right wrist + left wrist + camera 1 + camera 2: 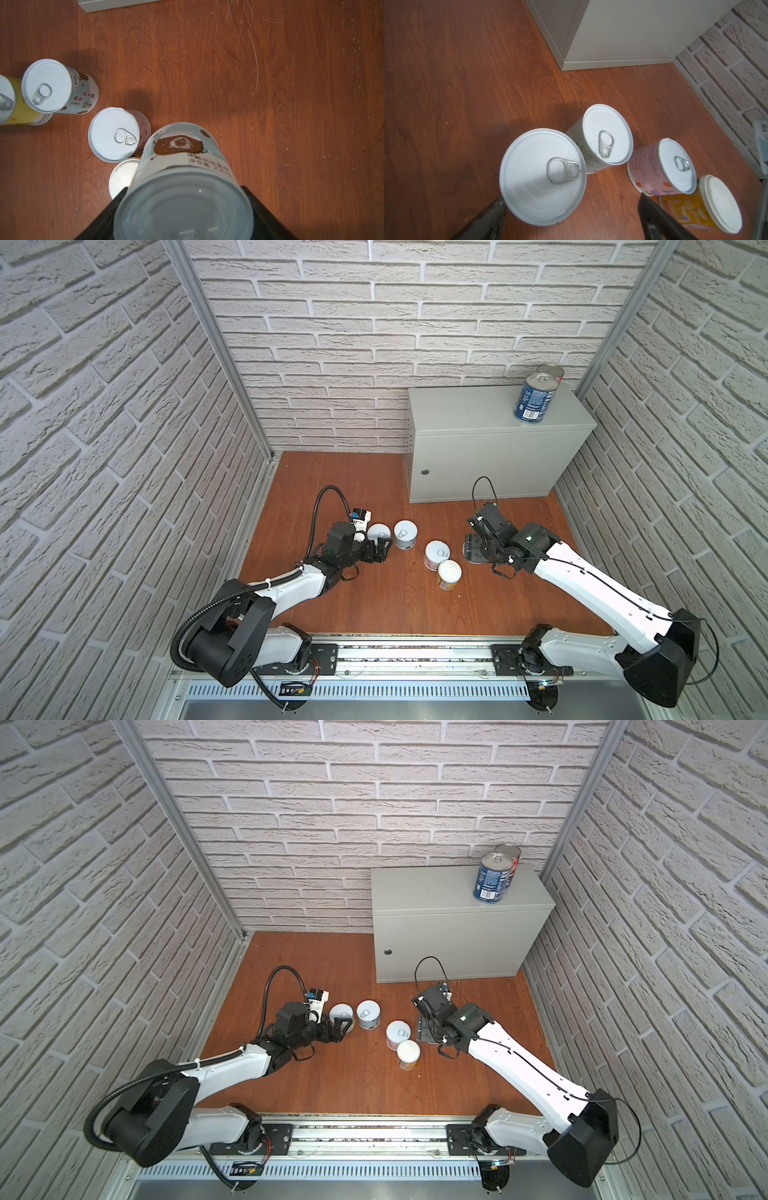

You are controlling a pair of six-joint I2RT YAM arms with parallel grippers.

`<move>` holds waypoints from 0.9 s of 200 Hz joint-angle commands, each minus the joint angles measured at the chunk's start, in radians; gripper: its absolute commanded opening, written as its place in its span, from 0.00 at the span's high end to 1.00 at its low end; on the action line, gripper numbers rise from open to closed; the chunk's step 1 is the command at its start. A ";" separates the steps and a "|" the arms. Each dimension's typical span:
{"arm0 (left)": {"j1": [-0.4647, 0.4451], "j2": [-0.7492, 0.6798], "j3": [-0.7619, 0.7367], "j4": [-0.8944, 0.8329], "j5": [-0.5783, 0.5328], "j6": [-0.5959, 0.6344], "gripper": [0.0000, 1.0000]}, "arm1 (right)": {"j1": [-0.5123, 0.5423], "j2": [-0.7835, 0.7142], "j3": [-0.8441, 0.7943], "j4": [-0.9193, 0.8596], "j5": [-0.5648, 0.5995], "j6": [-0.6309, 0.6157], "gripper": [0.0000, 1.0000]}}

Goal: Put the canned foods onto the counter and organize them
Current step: 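Lift the light-blue labelled can off the floor with the right gripper, then carry the can toward the left gripper while the left gripper reaches to grasp it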

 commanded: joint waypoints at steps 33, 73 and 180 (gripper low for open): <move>-0.023 -0.022 -0.015 0.169 0.135 -0.011 0.01 | 0.004 0.053 0.084 0.084 -0.032 -0.040 0.50; -0.038 -0.008 -0.022 0.221 0.186 0.012 0.02 | 0.004 0.111 0.111 0.134 -0.093 -0.059 0.51; -0.196 0.013 0.021 0.244 0.326 0.152 0.02 | 0.005 0.216 0.197 0.144 -0.269 -0.121 0.54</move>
